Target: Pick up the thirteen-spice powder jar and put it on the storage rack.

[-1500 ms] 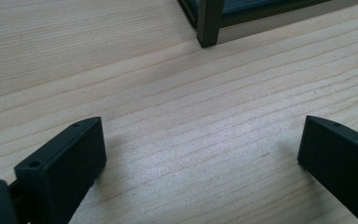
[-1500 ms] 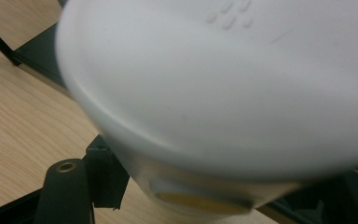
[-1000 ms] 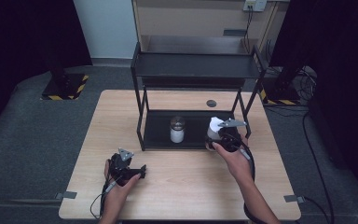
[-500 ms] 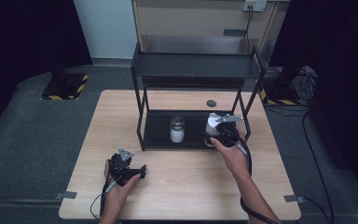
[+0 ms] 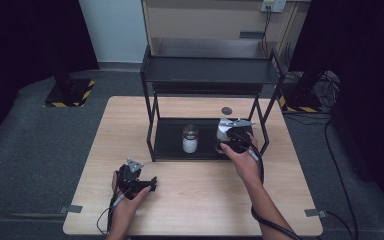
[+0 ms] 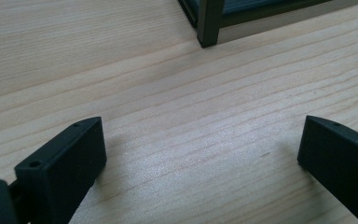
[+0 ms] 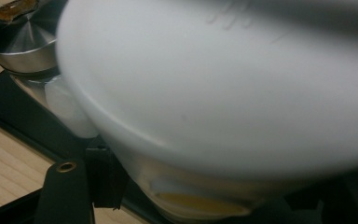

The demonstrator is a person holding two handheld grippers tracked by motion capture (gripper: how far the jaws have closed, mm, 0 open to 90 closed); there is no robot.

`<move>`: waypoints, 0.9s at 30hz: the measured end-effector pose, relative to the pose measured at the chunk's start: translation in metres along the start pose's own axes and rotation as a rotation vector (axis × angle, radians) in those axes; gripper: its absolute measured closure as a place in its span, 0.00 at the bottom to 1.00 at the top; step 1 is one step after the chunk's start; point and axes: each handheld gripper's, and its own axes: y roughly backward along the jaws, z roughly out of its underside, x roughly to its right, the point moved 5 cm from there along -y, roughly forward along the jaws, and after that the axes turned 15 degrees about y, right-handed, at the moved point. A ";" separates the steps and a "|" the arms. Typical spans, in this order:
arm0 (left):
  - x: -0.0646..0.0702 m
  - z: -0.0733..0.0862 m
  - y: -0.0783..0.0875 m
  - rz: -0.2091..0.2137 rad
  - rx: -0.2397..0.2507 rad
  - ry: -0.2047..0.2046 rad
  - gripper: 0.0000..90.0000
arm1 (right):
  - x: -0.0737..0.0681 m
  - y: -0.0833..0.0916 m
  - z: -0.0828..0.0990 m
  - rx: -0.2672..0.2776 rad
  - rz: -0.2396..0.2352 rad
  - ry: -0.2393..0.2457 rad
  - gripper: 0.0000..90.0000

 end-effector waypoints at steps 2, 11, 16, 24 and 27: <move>0.000 0.000 0.000 0.000 0.000 0.000 0.00 | 0.000 -0.002 -0.001 0.000 0.002 0.000 0.35; 0.000 0.000 0.000 0.000 0.000 0.000 0.00 | 0.001 -0.010 0.002 -0.018 0.002 -0.007 0.35; 0.000 0.000 0.000 0.000 0.000 0.001 0.00 | 0.001 -0.013 0.003 -0.016 0.002 -0.007 0.35; 0.000 0.000 0.000 0.000 0.000 0.000 0.00 | -0.002 -0.020 0.003 -0.026 0.008 -0.002 0.35; 0.000 0.000 0.000 0.000 0.000 0.001 0.00 | -0.003 -0.021 0.003 -0.026 0.007 0.001 0.35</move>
